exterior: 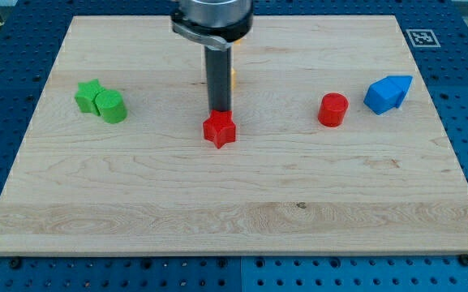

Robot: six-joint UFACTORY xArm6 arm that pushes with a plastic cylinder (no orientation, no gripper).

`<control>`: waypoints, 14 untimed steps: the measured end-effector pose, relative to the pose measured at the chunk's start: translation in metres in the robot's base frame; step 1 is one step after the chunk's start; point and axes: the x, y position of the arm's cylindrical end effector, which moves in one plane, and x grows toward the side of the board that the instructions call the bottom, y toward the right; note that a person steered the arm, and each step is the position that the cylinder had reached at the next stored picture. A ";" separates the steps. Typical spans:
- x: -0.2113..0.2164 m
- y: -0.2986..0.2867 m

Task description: Place the red blocks diagonal to each other

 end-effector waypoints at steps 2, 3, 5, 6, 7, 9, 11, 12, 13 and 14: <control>0.026 -0.041; 0.031 -0.029; 0.031 0.014; 0.038 0.023; 0.050 0.024; 0.073 0.034; 0.078 0.058; 0.078 0.067; 0.078 0.069; 0.074 0.069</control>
